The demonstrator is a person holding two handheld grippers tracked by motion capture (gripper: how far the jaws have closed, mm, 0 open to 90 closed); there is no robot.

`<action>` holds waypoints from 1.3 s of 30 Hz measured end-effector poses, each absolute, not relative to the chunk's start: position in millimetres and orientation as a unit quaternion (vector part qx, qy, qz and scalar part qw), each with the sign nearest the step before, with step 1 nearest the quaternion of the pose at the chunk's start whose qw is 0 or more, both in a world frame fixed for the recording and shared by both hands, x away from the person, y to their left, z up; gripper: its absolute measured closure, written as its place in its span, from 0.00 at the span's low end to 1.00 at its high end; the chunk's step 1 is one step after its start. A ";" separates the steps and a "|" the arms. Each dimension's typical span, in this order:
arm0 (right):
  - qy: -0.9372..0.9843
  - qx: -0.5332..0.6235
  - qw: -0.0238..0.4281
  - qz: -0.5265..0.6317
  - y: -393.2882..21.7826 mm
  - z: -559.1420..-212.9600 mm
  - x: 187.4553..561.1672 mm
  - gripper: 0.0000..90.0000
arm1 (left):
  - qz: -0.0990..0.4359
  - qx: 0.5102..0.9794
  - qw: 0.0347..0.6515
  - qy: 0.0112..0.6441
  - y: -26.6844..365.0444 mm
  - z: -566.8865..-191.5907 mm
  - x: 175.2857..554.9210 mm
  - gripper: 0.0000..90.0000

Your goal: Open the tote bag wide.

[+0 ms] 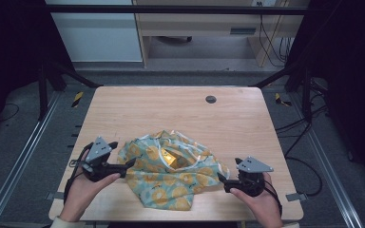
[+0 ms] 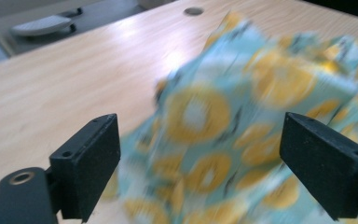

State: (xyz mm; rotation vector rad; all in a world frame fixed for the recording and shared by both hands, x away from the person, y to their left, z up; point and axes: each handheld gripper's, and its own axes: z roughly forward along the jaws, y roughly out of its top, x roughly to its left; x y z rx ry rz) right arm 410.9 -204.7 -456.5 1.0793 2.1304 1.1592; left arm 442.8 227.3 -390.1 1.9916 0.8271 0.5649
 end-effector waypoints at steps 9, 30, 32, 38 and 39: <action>0.780 0.403 0.244 0.412 -207.4 -457.6 413.6 0.26 | 0.231 0.853 0.354 0.307 147.5 -365.7 502.4 0.31; 0.769 0.415 0.261 0.411 -210.1 -454.6 416.6 0.31 | 0.228 0.844 0.415 0.251 153.2 -344.8 458.9 1.00; 0.771 0.411 0.260 0.412 -208.5 -454.8 416.0 0.33 | 0.214 0.842 0.430 0.245 159.6 -349.3 446.0 1.00; 0.773 0.392 0.253 0.431 -194.5 -449.6 419.8 0.42 | 0.177 0.834 0.465 0.239 184.0 -383.7 415.5 1.00; 0.775 0.389 0.247 0.433 -191.1 -447.8 423.7 0.42 | 0.178 0.832 0.465 0.244 187.5 -390.3 413.4 1.00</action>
